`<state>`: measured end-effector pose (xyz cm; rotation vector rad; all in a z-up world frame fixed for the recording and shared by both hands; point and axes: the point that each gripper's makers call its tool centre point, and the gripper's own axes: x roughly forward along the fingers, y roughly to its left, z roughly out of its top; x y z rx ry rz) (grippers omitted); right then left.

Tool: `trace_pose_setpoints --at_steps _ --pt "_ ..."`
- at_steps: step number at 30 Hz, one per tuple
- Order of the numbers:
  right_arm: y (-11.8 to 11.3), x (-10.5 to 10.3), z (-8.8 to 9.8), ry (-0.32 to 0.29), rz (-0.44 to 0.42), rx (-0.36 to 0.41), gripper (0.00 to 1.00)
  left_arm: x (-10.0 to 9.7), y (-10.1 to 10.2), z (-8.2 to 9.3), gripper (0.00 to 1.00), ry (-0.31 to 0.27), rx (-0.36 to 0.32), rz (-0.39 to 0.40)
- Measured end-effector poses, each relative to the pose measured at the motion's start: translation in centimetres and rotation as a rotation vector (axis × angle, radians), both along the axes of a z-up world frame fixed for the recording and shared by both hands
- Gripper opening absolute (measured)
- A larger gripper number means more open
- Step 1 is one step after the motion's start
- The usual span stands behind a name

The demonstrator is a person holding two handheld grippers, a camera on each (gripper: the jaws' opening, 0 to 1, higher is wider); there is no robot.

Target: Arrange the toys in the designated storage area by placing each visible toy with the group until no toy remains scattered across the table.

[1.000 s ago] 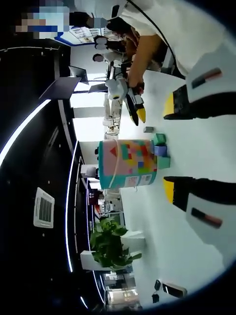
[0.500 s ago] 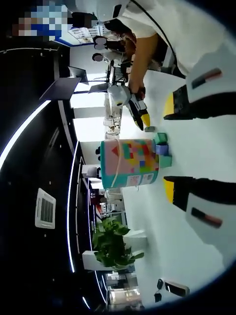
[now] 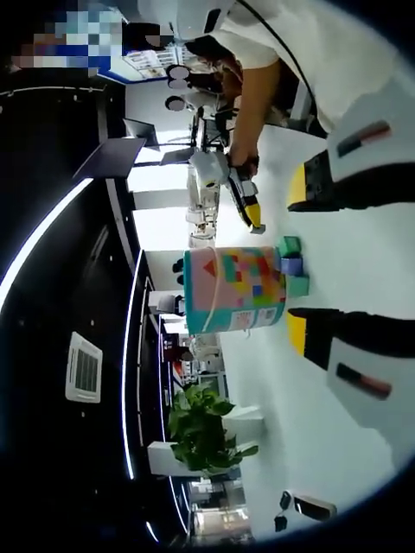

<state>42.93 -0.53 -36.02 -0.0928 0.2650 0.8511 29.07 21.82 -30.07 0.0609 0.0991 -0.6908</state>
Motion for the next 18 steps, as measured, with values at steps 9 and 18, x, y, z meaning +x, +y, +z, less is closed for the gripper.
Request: trace_pose_setpoints --at_steps 9,18 --pt "0.7 -1.8 3.3 0.019 0.031 0.028 0.19 0.1 0.3 1.0 0.45 -0.016 -0.025 0.001" --pt "1.5 -3.1 10.8 -0.104 0.108 0.089 0.19 -0.1 -0.7 0.2 0.45 0.003 -0.025 -0.016"
